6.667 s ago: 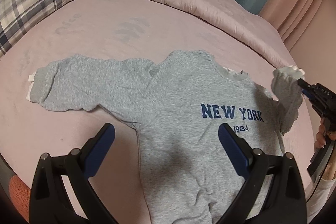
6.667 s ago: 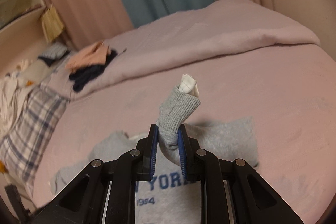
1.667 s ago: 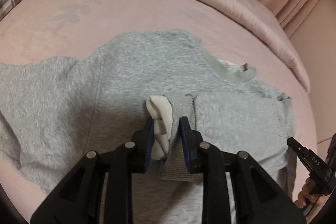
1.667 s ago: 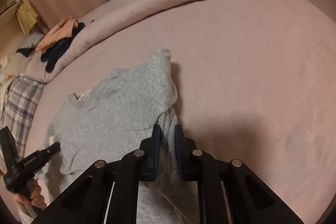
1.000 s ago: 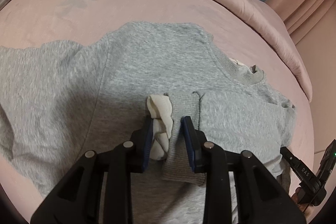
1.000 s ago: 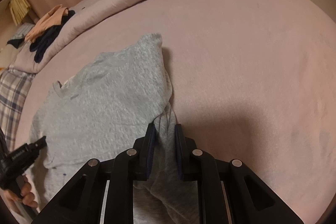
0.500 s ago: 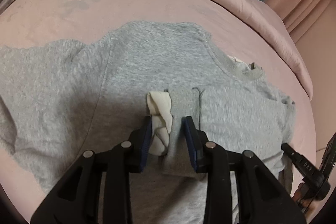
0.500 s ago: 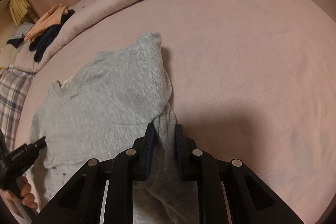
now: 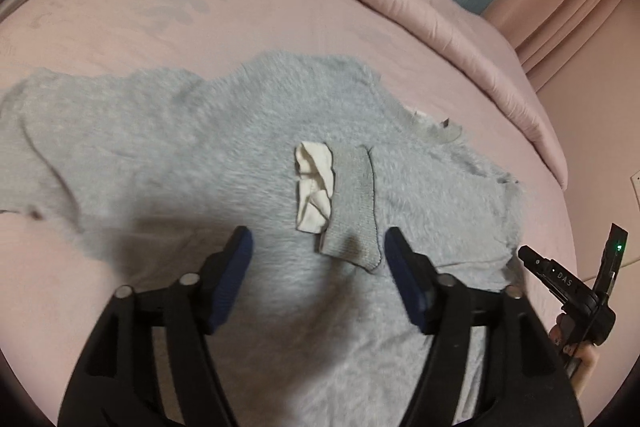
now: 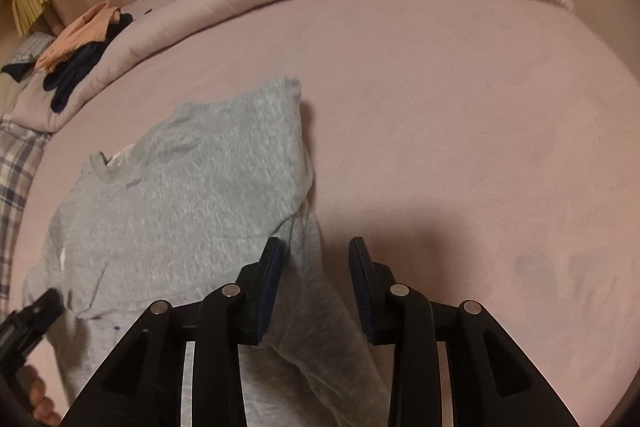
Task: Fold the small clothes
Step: 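Raise both grippers away from the sweatshirt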
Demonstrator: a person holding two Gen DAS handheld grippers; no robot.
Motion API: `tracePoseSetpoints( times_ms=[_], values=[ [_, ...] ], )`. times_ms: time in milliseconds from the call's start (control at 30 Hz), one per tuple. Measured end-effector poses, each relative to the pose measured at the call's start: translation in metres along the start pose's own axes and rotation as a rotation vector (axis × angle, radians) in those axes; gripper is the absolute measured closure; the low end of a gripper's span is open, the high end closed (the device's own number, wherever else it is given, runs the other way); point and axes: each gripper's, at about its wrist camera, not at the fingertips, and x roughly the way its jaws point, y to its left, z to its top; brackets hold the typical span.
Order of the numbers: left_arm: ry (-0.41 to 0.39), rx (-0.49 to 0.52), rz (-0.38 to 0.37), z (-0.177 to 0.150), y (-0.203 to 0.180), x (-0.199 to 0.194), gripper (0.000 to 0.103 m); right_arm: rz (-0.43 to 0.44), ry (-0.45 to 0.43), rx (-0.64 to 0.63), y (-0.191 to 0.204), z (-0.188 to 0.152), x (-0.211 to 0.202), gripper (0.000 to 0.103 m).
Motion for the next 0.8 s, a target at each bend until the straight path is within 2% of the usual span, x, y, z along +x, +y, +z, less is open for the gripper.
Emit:
tracePoseSetpoints(
  times_ms=[67, 100, 200, 300, 467, 567, 700, 800],
  values=[
    [-0.019, -0.019, 0.005, 0.002, 0.006, -0.014, 0.020, 0.010, -0.028, -0.005, 0.003, 0.001, -0.010, 0.063],
    [-0.033, -0.033, 0.004, 0.003, 0.009, -0.021, 0.019, 0.028, -0.046, -0.003, 0.005, 0.002, -0.017, 0.055],
    [-0.075, -0.057, -0.008, 0.002, 0.019, -0.043, 0.013, 0.076, -0.092, -0.002, 0.011, 0.002, -0.034, 0.040],
    [-0.120, -0.059, 0.011, 0.001, 0.026, -0.062, 0.011, 0.097, -0.148, -0.013, 0.022, -0.002, -0.053, 0.027],
    [-0.162, -0.050, 0.047, 0.002, 0.041, -0.088, 0.009, 0.186, -0.192, -0.054, 0.050, -0.011, -0.075, 0.023],
    [-0.201, -0.065, 0.062, 0.002, 0.055, -0.102, 0.001, 0.239, -0.219, -0.091, 0.071, -0.019, -0.088, 0.020],
    [-0.218, -0.079, 0.094, 0.006, 0.078, -0.113, 0.000, 0.286, -0.244, -0.141, 0.089, -0.030, -0.099, 0.018],
    [-0.227, -0.117, 0.088, 0.011, 0.100, -0.117, 0.000, 0.315, -0.253, -0.164, 0.095, -0.035, -0.106, 0.017]
  ],
)
